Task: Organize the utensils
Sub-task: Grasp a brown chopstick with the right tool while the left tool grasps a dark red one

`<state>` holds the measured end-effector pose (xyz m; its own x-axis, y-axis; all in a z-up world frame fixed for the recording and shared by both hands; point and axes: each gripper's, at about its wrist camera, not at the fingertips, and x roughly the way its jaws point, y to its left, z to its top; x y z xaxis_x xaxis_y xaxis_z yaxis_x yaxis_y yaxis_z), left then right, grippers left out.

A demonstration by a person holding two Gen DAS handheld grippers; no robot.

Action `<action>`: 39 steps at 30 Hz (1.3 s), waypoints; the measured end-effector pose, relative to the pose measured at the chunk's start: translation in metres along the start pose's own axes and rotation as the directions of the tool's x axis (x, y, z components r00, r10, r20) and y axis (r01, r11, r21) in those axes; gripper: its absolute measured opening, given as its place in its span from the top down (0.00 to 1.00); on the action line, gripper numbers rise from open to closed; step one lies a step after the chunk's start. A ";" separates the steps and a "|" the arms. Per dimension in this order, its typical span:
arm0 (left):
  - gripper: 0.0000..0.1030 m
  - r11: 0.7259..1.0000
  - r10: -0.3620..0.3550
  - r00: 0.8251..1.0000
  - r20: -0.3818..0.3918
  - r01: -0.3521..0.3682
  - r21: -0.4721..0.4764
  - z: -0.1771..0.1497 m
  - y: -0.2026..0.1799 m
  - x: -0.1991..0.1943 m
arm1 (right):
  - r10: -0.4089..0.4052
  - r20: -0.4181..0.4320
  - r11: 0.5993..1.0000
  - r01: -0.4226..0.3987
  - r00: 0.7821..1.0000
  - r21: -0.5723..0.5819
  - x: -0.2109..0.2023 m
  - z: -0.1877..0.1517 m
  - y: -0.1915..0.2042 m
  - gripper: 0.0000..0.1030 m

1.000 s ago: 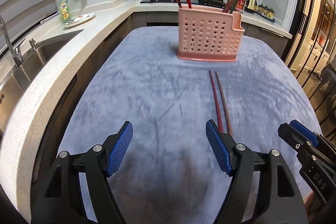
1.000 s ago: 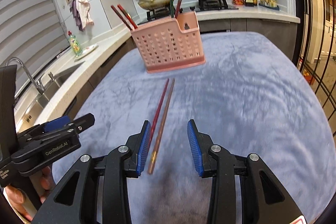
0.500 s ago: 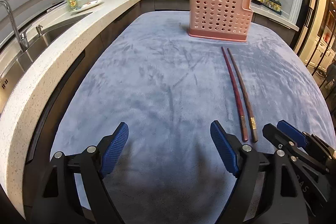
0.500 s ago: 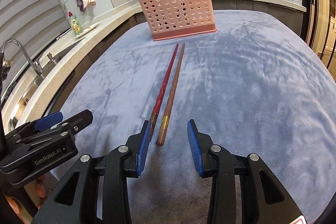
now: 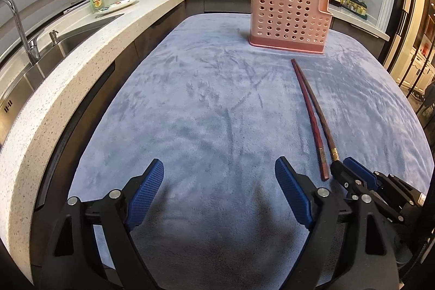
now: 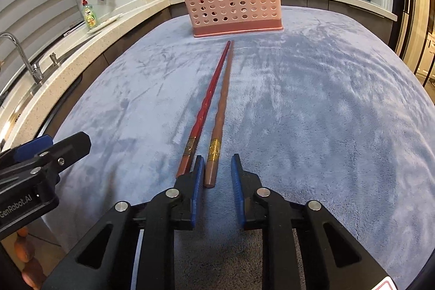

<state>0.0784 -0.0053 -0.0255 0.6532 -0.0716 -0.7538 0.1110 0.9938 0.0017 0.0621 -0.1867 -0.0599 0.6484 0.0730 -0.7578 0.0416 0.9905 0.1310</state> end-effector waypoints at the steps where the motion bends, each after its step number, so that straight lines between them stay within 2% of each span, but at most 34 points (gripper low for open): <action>1: 0.22 1.000 -0.001 1.000 -0.001 0.001 0.001 0.000 -0.001 0.000 | 0.002 0.001 1.000 -0.002 1.000 0.005 0.000 0.000 -0.002 0.88; 2: 0.22 1.000 -0.003 1.000 -0.002 0.003 0.002 0.000 -0.001 0.000 | -0.003 0.003 1.000 0.003 1.000 0.013 0.000 0.000 -0.006 0.93; 3: 0.22 1.000 -0.004 1.000 -0.003 0.004 0.005 0.000 -0.002 0.001 | 0.000 0.004 1.000 -0.001 1.000 0.024 -0.001 -0.001 -0.010 0.94; 19: 0.15 0.996 -0.076 0.997 -0.003 0.076 0.050 -0.002 -0.046 0.005 | -0.021 0.022 0.991 0.018 1.000 0.134 -0.018 -0.006 -0.057 0.94; 28: 0.15 0.992 -0.108 0.994 -0.031 0.109 0.063 -0.002 -0.074 0.026 | -0.009 0.022 0.988 0.006 1.000 0.157 -0.022 -0.011 -0.067 0.94; 31: 0.17 0.992 -0.106 0.994 -0.036 0.108 0.062 -0.003 -0.077 0.033 | -0.009 0.022 0.988 0.005 1.000 0.157 -0.021 -0.012 -0.067 0.94; 36: 0.32 0.993 -0.101 0.993 -0.061 0.105 0.059 -0.003 -0.078 0.045 | -0.006 0.022 0.987 0.003 1.000 0.158 -0.021 -0.012 -0.067 0.94; 39: 0.35 0.993 -0.094 0.994 -0.058 0.097 0.061 -0.004 -0.079 0.048 | -0.006 0.022 0.988 0.002 1.000 0.158 -0.021 -0.012 -0.067 0.94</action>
<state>0.0984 -0.0871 -0.0647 0.5955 -0.1593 -0.7874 0.2194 0.9751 -0.0313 0.0363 -0.2531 -0.0603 0.6649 0.0646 -0.7442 0.1624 0.9599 0.2284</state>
